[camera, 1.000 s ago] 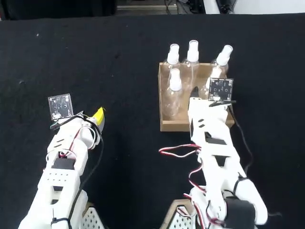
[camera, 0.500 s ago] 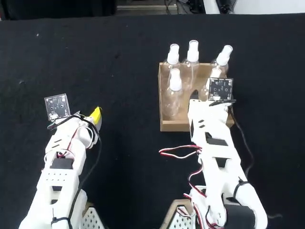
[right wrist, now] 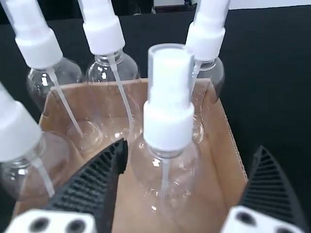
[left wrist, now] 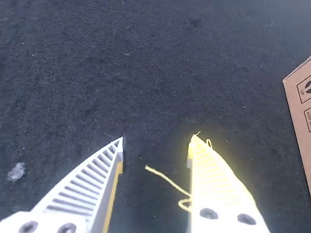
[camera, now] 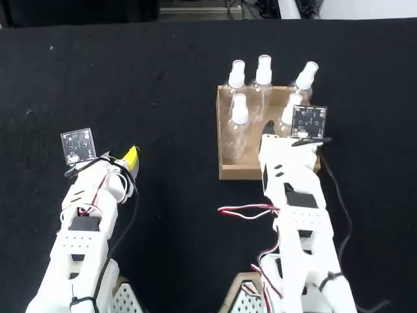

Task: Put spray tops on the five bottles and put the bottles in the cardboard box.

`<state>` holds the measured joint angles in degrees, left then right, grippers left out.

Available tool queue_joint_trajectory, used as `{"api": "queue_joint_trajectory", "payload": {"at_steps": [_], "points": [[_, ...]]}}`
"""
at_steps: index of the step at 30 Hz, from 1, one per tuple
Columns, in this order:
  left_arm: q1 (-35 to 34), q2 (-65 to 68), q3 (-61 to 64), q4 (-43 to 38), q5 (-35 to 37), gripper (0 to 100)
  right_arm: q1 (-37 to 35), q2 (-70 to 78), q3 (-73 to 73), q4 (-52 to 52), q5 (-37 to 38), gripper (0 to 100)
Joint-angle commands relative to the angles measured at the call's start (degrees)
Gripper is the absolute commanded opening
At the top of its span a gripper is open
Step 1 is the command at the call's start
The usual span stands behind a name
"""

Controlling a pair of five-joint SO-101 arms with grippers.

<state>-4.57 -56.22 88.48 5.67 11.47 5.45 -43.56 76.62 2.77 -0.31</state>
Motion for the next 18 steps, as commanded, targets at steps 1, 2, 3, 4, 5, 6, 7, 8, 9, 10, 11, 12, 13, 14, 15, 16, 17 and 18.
{"api": "queue_joint_trajectory", "payload": {"at_steps": [1,2,3,4,5,6,7,8,9,10,11,12,13,14,15,16,17,18], "points": [[-0.48,-0.79,-0.75,-1.41,0.53,21,-0.62,-6.29,-3.12,6.24,-0.7,34.4],[-0.48,-0.79,-0.75,-1.41,0.53,21,-0.62,-7.96,-3.12,8.53,-0.7,34.4],[-0.48,-0.79,-0.75,-1.41,0.53,21,-0.79,-9.71,-3.12,10.46,-0.7,34.4],[-0.48,-0.79,-0.75,-1.41,0.53,21,-0.97,-11.47,-2.95,12.4,-0.7,34.3],[-0.48,-0.79,-0.75,-1.41,0.53,21,-0.97,-13.14,-2.77,13.98,-0.62,34.3],[-0.48,-0.79,-0.75,-1.41,0.53,21,-0.97,-14.73,-2.68,15.47,-0.62,34.3],[-0.57,-0.79,-0.75,-1.41,0.53,21,-0.62,-16.4,-2.68,17.05,-0.62,34.2],[-0.57,-0.79,-0.66,-1.41,0.53,21,-0.53,-17.8,-2.68,18.73,-0.62,34.0],[-0.66,-0.79,-0.66,-1.41,0.53,21,-0.44,-19.38,-2.77,20.75,-0.62,32.3],[-0.66,-0.79,-0.66,-1.23,0.53,21,-0.44,-20.88,-2.77,23.03,-0.62,28.6],[-0.66,-0.79,-0.66,-1.23,0.53,21,-0.53,-22.37,-2.68,25.05,-0.62,23.2],[-0.66,-0.79,-0.66,-1.14,0.53,20,-0.53,-23.87,-2.51,26.9,-0.62,17.1],[-0.75,-0.79,-0.66,-1.14,0.53,18,-0.53,-25.01,-2.07,27.96,-0.62,10.6],[-0.75,-0.79,-0.57,-1.14,0.53,14,-0.88,-26.51,-1.01,28.13,-0.53,4.7],[-1.19,-0.79,-0.57,-1.14,0.53,9,-0.97,-27.82,0.13,27.43,-0.53,0.6],[-1.54,-0.79,-0.84,-1.14,0.53,4,-0.97,-29.23,1.19,26.9,-0.53,1.8],[-1.8,-0.79,-0.92,-1.14,0.53,2,-0.97,-30.73,2.33,26.81,-0.62,4.1],[-2.15,-0.79,-0.84,-1.14,0.62,5,-0.79,-32.31,3.3,26.99,-1.05,5.8]]}}
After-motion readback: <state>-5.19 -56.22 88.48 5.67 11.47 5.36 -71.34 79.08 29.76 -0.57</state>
